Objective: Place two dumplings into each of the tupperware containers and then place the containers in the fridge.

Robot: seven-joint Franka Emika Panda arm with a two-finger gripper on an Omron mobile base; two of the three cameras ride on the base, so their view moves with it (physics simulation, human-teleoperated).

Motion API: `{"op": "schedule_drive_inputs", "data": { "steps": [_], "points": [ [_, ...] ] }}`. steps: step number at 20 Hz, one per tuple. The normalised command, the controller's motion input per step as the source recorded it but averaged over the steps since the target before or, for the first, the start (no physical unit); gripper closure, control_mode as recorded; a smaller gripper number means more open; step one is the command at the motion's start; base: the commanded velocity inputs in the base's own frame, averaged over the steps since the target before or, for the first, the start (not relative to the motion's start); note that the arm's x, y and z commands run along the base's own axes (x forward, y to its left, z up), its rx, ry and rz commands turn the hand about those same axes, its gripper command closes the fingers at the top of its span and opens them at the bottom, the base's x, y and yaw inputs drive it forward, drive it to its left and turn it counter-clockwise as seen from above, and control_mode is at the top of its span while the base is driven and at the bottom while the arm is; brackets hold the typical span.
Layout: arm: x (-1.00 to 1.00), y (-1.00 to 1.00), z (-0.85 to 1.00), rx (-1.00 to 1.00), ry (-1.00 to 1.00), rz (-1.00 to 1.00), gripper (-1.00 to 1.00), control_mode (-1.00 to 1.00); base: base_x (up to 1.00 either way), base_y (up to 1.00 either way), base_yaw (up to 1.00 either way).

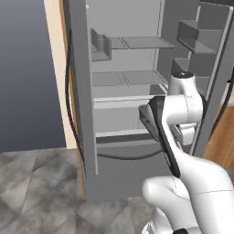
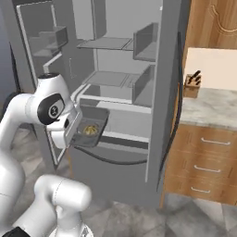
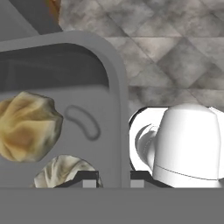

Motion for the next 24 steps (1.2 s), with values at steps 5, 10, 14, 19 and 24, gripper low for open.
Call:
{"op": "schedule_drive_inputs", "data": {
  "steps": [5,10,14,19,24],
  "points": [
    [0.0,0.0,0.0,0.0,0.0,0.0,1.0,1.0,0.51,0.36,-0.14],
    [0.0,0.0,0.0,0.0,0.0,0.0,1.0,1.0,0.67,0.03,-0.29],
    [0.0,0.0,0.0,0.0,0.0,0.0,1.0,1.0,0.79,0.05,0.0],
    [0.0,0.0,0.0,0.0,0.0,0.0,1.0,1.0,0.62,0.0,0.02],
    [0.0,0.0,0.0,0.0,0.0,0.0,1.0,1.0,0.47,0.0,0.0]
  ]
}}
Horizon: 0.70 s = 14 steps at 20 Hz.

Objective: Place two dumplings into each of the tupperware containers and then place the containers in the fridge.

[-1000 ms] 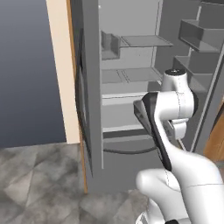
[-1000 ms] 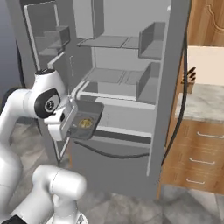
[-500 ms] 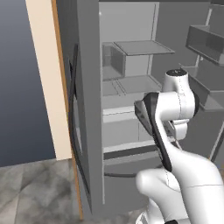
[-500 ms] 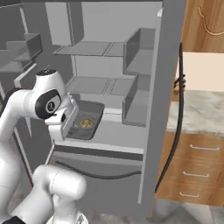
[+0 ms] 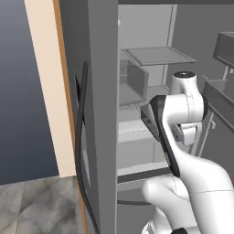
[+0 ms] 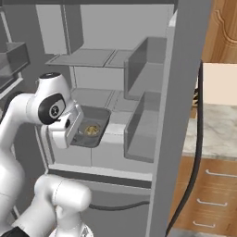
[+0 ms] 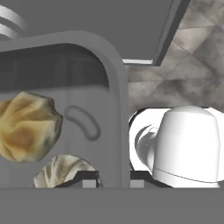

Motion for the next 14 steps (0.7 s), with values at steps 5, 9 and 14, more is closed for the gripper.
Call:
{"op": "schedule_drive_inputs", "data": {
  "steps": [5,9,14],
  "points": [
    [0.0,0.0,0.0,0.0,0.0,0.0,1.0,1.0,0.52,0.0,0.0],
    [0.09,0.0,-0.05,0.0,-0.08,0.0,1.0,-1.0,0.1,0.0,0.0],
    [0.6,-0.02,-0.14,0.05,-0.33,0.03,1.0,-1.0,0.0,0.0,0.0]
  ]
}}
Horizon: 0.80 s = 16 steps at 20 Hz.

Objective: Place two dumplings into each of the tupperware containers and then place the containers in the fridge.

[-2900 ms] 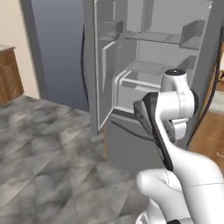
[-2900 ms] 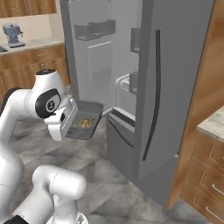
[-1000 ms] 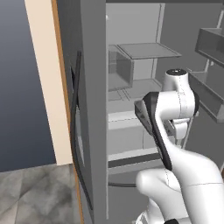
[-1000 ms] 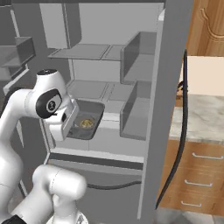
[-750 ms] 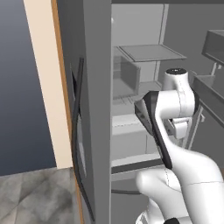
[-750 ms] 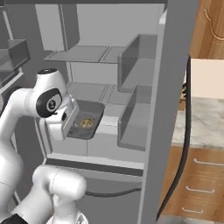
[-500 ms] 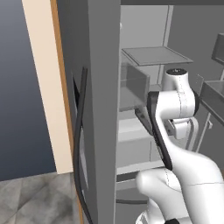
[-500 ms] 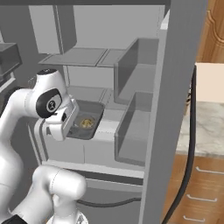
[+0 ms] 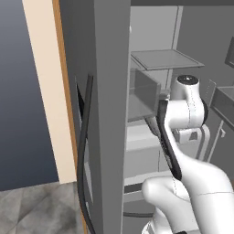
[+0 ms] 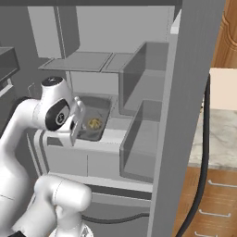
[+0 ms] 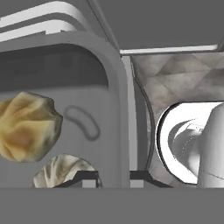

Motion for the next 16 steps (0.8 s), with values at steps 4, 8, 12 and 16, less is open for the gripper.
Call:
{"op": "schedule_drive_inputs", "data": {
  "steps": [4,8,12,16],
  "points": [
    [1.0,-0.09,-0.07,0.13,0.0,0.07,1.0,-1.0,0.0,0.0,0.0],
    [1.0,-0.21,-0.05,0.12,0.04,0.12,1.0,-1.0,0.0,0.0,0.0],
    [1.0,-0.03,-0.3,0.05,0.06,0.11,1.0,-1.0,0.0,0.0,0.0],
    [1.0,0.0,-0.15,0.05,0.01,0.07,1.0,-1.0,0.0,0.0,0.0]
  ]
}}
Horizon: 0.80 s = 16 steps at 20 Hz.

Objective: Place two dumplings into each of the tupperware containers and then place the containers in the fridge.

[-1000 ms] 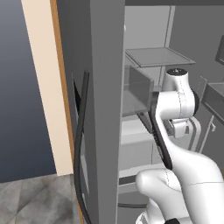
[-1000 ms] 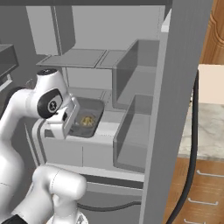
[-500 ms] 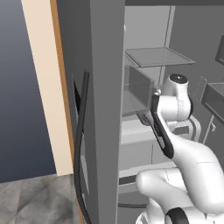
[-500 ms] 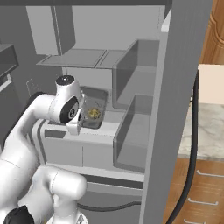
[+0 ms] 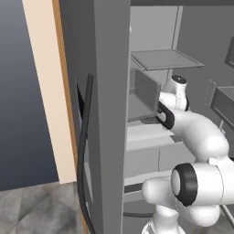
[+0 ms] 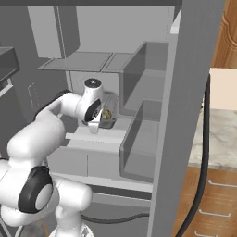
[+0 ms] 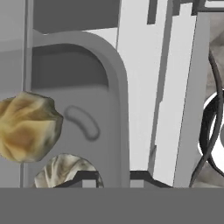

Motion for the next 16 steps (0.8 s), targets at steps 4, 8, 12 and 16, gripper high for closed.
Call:
{"op": "schedule_drive_inputs", "data": {
  "steps": [4,8,12,16],
  "points": [
    [1.0,0.0,-0.22,0.01,0.0,0.01,1.0,-1.0,0.0,0.0,0.0],
    [0.84,0.05,-0.62,0.0,-0.01,0.0,1.0,-1.0,0.0,0.0,0.0],
    [0.8,0.01,-0.22,0.0,-0.09,0.0,1.0,-1.0,0.0,0.0,0.0],
    [0.99,0.01,-0.14,0.0,-0.04,0.0,1.0,-1.0,0.0,0.0,0.0]
  ]
}}
